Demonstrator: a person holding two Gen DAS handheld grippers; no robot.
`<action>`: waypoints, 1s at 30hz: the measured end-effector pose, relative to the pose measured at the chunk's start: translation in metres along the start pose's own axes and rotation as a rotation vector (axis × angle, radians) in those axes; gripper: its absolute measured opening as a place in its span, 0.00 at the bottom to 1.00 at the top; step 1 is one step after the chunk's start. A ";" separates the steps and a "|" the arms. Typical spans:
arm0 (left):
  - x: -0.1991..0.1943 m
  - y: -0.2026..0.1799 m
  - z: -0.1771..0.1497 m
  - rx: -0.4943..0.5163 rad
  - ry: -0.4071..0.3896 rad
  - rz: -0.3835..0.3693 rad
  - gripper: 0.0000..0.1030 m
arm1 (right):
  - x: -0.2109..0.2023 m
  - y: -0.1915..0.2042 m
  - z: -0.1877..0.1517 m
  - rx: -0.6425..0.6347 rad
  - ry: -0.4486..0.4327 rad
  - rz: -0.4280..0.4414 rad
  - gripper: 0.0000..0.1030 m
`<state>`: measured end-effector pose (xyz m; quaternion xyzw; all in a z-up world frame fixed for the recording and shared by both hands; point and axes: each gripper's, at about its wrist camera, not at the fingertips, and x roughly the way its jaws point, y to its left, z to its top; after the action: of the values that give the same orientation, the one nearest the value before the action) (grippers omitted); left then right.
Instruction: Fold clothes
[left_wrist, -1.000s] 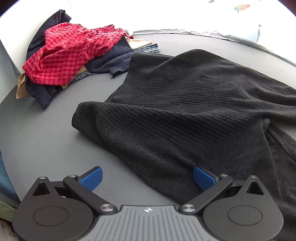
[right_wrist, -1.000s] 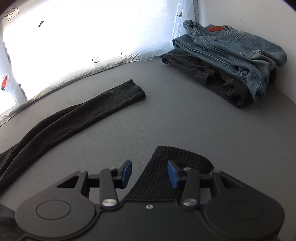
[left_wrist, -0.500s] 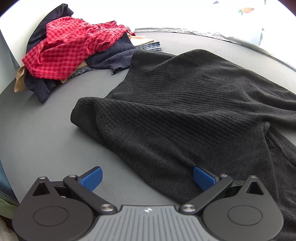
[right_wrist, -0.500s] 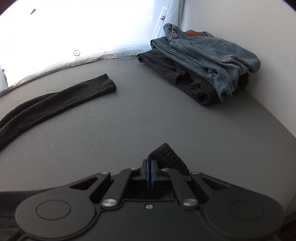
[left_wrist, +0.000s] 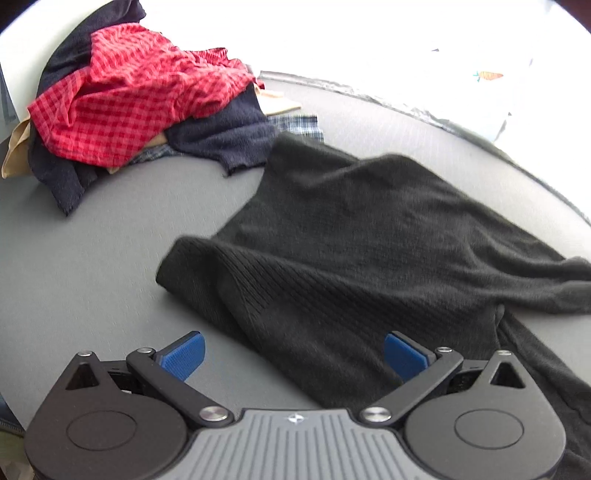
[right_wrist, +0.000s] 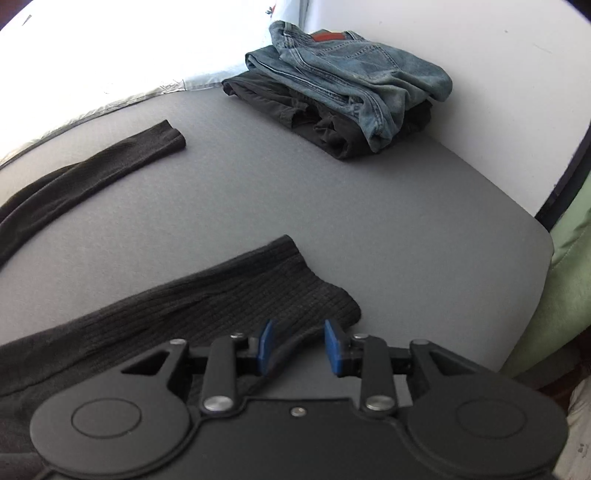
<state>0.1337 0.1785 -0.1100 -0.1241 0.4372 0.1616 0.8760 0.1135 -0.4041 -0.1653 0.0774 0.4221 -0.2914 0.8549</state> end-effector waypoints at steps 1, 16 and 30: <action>0.000 0.006 0.009 -0.003 -0.018 -0.008 0.97 | -0.004 0.011 0.002 -0.007 -0.013 0.016 0.36; 0.108 0.031 0.134 0.144 -0.050 -0.241 0.56 | -0.032 0.225 0.022 -0.141 -0.105 0.248 0.42; 0.155 0.038 0.184 0.078 0.057 -0.513 0.06 | -0.038 0.292 0.009 -0.297 -0.016 0.189 0.42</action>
<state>0.3397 0.3065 -0.1304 -0.2013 0.4219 -0.0863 0.8798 0.2660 -0.1518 -0.1634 -0.0127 0.4444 -0.1449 0.8839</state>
